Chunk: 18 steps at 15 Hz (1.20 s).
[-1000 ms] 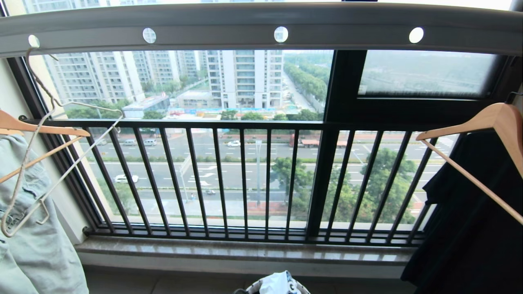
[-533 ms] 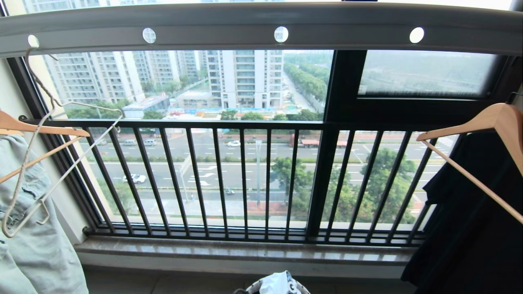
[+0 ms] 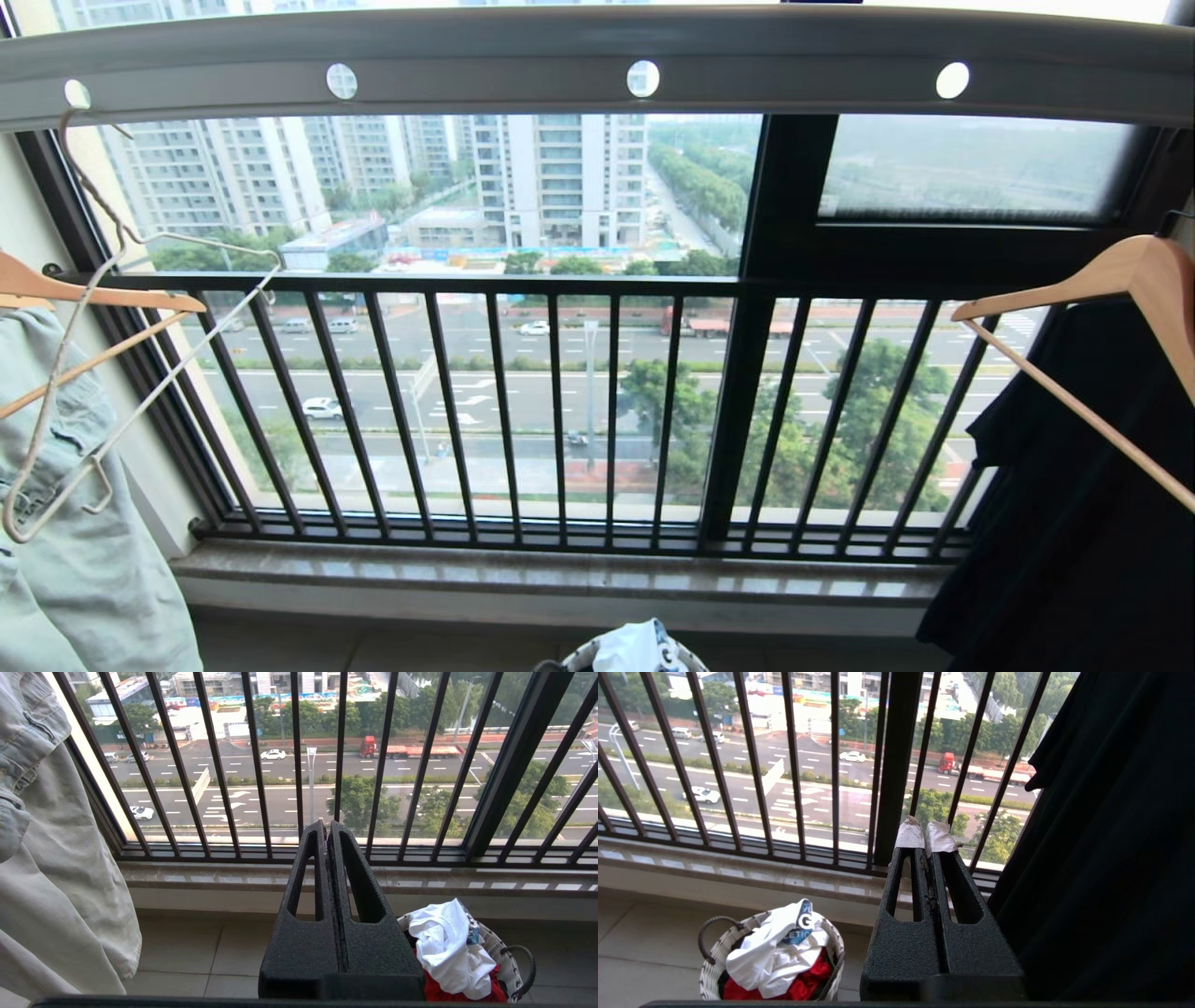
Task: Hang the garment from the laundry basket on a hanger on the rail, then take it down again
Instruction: Pick up the clothes rack on the clothesline
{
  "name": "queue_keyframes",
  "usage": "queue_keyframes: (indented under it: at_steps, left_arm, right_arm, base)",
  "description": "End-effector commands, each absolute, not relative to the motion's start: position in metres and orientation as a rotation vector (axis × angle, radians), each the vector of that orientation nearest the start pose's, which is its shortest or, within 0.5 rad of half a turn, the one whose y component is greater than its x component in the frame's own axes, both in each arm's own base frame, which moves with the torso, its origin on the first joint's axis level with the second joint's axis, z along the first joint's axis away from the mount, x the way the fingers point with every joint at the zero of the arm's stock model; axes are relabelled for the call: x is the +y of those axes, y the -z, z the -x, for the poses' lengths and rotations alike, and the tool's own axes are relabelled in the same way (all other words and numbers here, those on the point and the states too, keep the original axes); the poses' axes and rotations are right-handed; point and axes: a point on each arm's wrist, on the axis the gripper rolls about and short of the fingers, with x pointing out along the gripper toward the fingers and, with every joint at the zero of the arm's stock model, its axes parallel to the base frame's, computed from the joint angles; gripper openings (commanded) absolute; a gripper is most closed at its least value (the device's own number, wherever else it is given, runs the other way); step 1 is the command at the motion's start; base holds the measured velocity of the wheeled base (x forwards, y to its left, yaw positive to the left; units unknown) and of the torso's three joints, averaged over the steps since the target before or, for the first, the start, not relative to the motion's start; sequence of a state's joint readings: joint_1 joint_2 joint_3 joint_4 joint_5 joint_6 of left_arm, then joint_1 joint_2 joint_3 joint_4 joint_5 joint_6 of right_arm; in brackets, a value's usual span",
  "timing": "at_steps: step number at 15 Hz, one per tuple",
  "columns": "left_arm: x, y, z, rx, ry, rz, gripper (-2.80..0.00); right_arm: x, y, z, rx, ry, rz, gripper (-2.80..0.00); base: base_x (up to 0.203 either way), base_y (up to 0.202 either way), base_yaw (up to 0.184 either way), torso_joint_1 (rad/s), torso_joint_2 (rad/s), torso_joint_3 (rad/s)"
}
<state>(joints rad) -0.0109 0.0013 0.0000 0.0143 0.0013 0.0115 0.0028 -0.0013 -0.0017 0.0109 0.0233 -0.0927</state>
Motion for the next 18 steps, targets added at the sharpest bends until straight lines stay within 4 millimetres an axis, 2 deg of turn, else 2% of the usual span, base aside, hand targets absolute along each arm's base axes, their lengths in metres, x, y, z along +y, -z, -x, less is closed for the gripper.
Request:
queue_keyframes:
  at_steps: [1,4,6,8,13,18]
  left_arm:
    - [0.0,-0.074,0.023,0.017,0.009,-0.011,-2.8]
    - [0.0,-0.075,0.023,0.013,0.008,-0.012,-2.8]
    - [0.0,-0.085,0.026,-0.02,0.008,-0.012,-2.8]
    - [0.0,-0.104,0.029,-0.044,0.007,-0.01,-2.8]
    - [0.0,-0.146,0.024,0.051,0.006,-0.012,-2.8]
    - [0.002,-0.214,0.003,0.127,-0.074,-0.022,-2.8]
  right_arm:
    - [0.0,-0.075,0.023,0.008,-0.028,0.093,-2.8]
    - [0.0,-0.075,0.023,0.008,-0.028,0.093,-2.8]
    - [0.0,-0.075,0.023,0.008,-0.028,0.093,-2.8]
    - [0.0,-0.075,0.023,0.006,-0.028,0.093,-2.8]
    - [0.0,-0.075,0.023,0.008,-0.027,0.093,-2.8]
    - [0.0,-0.075,0.023,0.008,-0.028,0.093,-2.8]
  base:
    - [0.0,0.0,0.0,0.0,0.0,0.0]
    - [0.0,0.0,0.0,0.0,0.0,0.0]
    - [0.0,0.0,0.0,0.0,0.0,0.0]
    - [0.0,0.0,0.0,0.0,0.0,0.0]
    - [0.0,0.0,0.0,0.0,0.0,0.0]
    - [0.0,0.0,0.0,0.0,0.0,0.0]
